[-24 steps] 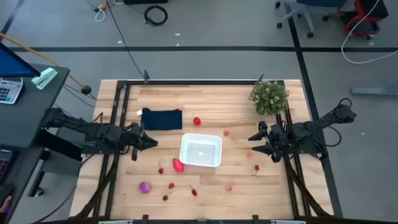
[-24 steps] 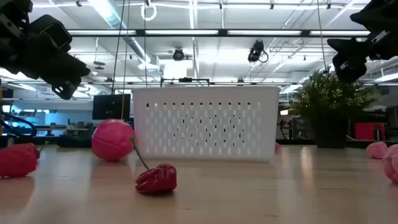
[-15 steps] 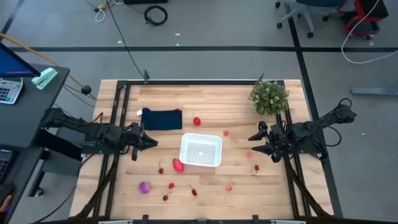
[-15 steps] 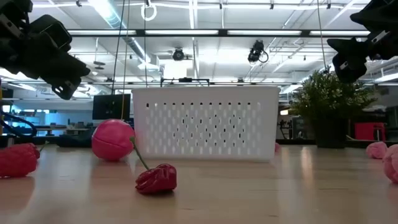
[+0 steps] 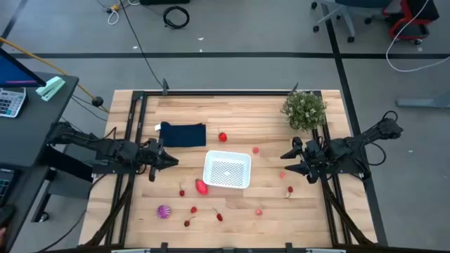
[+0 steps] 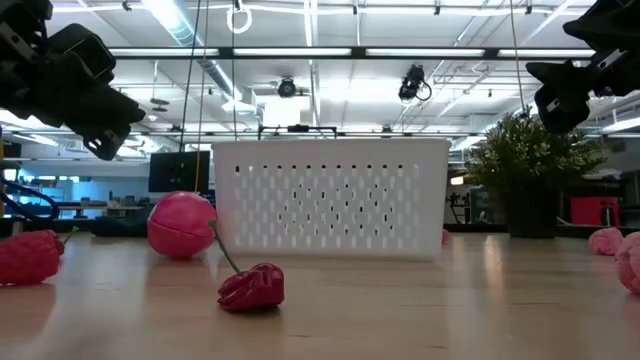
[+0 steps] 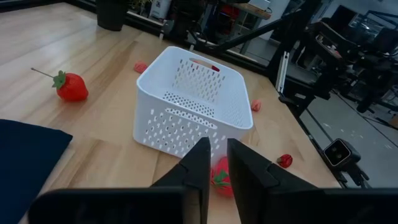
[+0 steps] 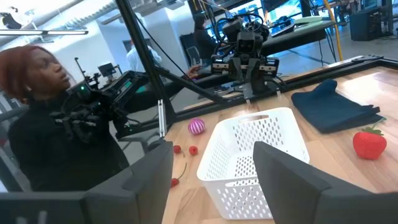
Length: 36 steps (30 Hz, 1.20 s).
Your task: Pick and placing Produce into tupperware
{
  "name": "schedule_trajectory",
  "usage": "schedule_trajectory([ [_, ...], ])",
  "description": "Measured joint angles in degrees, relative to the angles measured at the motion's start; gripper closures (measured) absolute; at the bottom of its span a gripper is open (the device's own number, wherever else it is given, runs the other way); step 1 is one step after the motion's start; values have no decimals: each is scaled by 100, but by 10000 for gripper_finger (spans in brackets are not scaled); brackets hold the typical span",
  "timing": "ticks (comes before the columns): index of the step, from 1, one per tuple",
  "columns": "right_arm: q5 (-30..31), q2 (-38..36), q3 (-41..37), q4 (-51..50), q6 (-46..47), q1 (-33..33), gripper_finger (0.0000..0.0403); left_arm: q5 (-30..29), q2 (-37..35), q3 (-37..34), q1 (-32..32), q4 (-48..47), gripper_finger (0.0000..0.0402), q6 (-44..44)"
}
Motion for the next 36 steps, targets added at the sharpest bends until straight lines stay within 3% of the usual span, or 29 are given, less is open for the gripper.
schedule_trajectory([
  [14, 0, 0, -1, 0, 0, -1, 171, 0, 1, -2, 0, 1, 340, 8],
  [21, 0, 2, -1, 0, 0, -2, 171, -38, 2, -2, 2, 11, 346, 731],
  [25, 0, 0, -1, 0, 0, 0, 171, -422, 0, -2, 4, 128, 348, 363],
  [36, -1, 0, -1, 0, 0, -1, 171, -428, 2, 0, 2, 127, 340, 199],
])
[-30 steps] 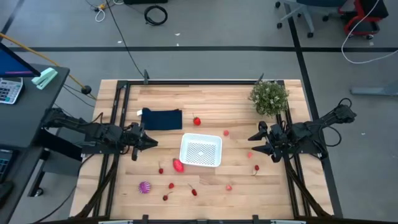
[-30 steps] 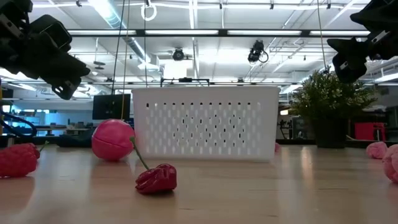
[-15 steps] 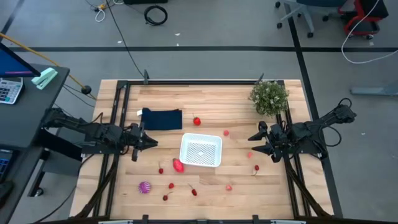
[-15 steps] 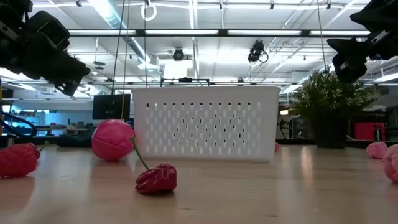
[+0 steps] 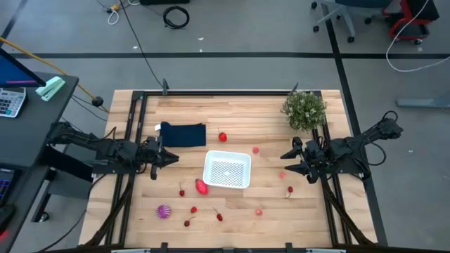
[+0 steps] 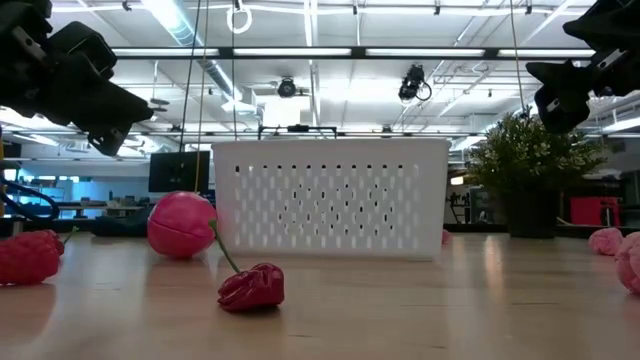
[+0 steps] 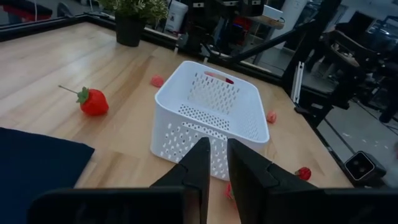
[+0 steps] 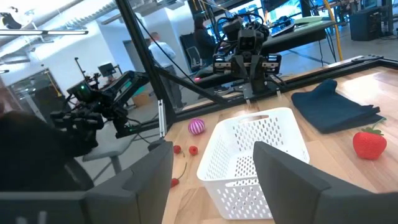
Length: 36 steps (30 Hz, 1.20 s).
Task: Pick and placing Produce into tupperware
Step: Put the strawberry into the white bin
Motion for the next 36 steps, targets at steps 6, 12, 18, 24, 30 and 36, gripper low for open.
schedule_trajectory([
  [6, 0, 1, 1, 0, 0, 0, 171, 0, -2, -2, 0, 0, 348, -13],
  [12, 1, 0, 0, -5, -15, 1, 171, 2, -2, 0, 0, 0, 345, -11],
  [18, 3, 4, 2, -549, -896, 1, 171, -24, -2, -1, 4, 312, 340, 5],
  [24, 2, 2, 2, -726, -726, -1, 171, -223, -2, -1, 4, 938, 348, 4],
  [30, 332, 1, 2, -606, -918, 1, 171, -234, 0, -2, 4, 1156, 350, 254],
  [36, 534, 2, 2, -542, -1040, -1, 171, -234, -2, 0, 4, 1285, 349, 385],
])
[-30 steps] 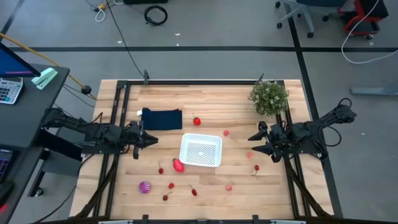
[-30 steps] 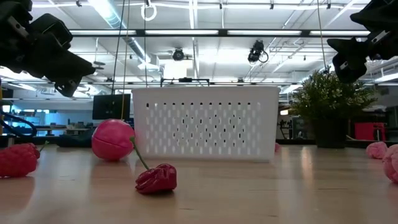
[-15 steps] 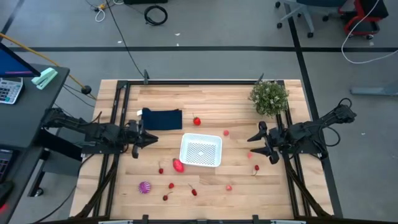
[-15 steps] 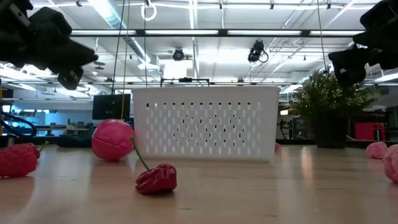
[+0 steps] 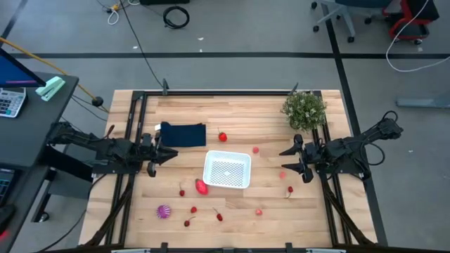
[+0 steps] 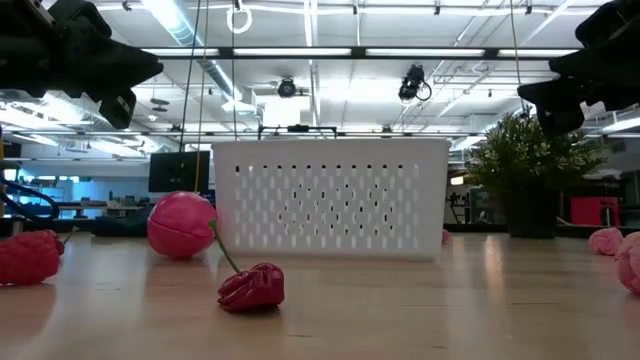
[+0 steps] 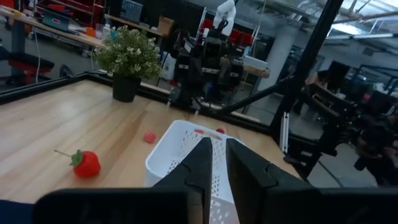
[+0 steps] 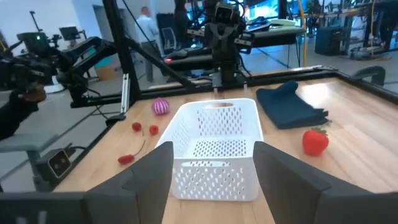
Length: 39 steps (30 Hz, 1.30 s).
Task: Pick and placing Produce into tupperware
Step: Put the strawberry into the white bin
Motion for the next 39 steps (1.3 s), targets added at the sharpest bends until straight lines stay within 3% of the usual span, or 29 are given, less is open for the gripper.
schedule_trajectory([
  [8, 20, 0, 0, 30, 71, 0, 171, -47, 75, 0, 0, -22, 324, 18],
  [16, 499, 0, 0, 259, 281, 0, 171, -1709, 267, 6, 171, 615, 276, 589],
  [22, 1397, 0, 0, 636, -397, 0, 171, -1777, 375, 452, 791, 670, 241, 568],
  [27, 1611, 0, 0, 809, -614, 0, 171, -1770, 989, 1230, 1373, 398, 220, 693],
  [31, 1615, 0, 0, 863, -694, 0, 171, -1510, 1774, 2034, 2014, -224, 207, 249],
  [36, 1620, 0, 0, 1384, -1548, 0, 171, -226, 2896, 3085, 3112, -1510, 199, -511],
  [39, 1619, -2, 0, 1780, -2051, 0, 171, 438, 3620, 3257, 3687, -1604, 194, -817],
])
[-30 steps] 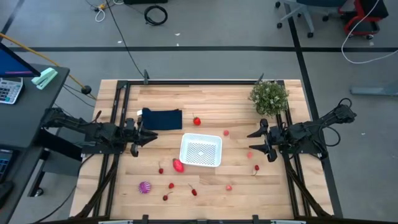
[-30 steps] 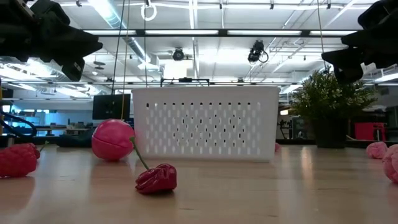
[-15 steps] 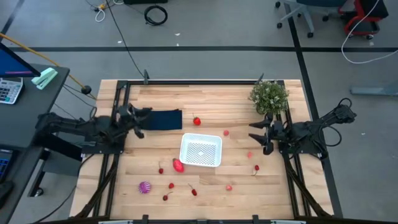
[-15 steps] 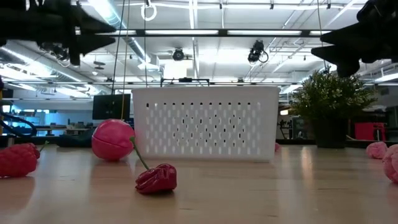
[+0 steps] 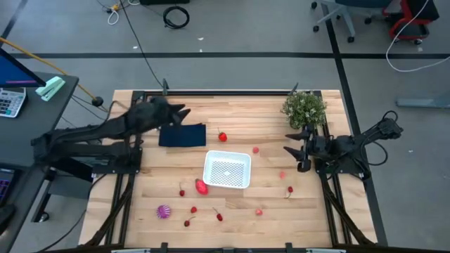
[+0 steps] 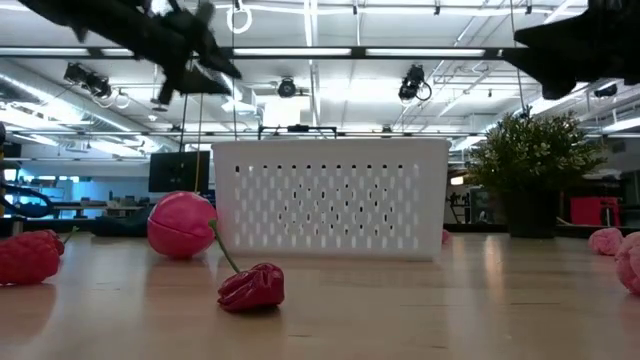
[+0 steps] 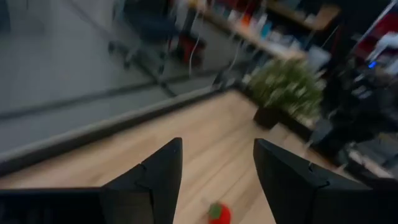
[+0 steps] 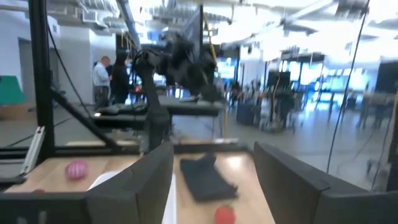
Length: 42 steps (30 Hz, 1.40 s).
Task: Pick and placing Produce into tupperware
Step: Put the strawberry into the white bin
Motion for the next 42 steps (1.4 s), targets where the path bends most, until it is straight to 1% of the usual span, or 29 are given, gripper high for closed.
schedule_trajectory([
  [4, -4, 0, 0, 58, -359, 0, 171, 712, 975, 0, 444, 285, 191, -36],
  [7, -6, 0, 0, 13, -375, 0, 171, 994, 1706, 0, 481, 763, 196, -38],
  [13, -6, 0, 0, 12, -388, 0, 171, 1105, 3083, 2, 312, 2046, 215, -39],
  [16, -9, 0, 0, 10, -388, 0, 171, 1304, 3641, 4, 195, 2608, 218, -160],
  [20, -9, 0, 0, 10, -374, 0, 171, 1354, 4263, 5, 38, 3159, 213, -231],
  [26, -11, 0, 0, 7, -370, 0, 171, 1324, 4943, 225, 30, 3313, 203, -275],
  [30, -11, 0, 0, -10, -368, 0, 171, 1328, 5233, 503, 17, 3333, 201, -272],
  [36, -10, 0, 0, -58, -331, 0, 171, 1328, 5449, 822, -44, 3308, 209, -248],
  [42, -13, 0, 0, -146, 71, 0, 171, 1334, 5496, 863, -210, 3024, 209, -240],
])
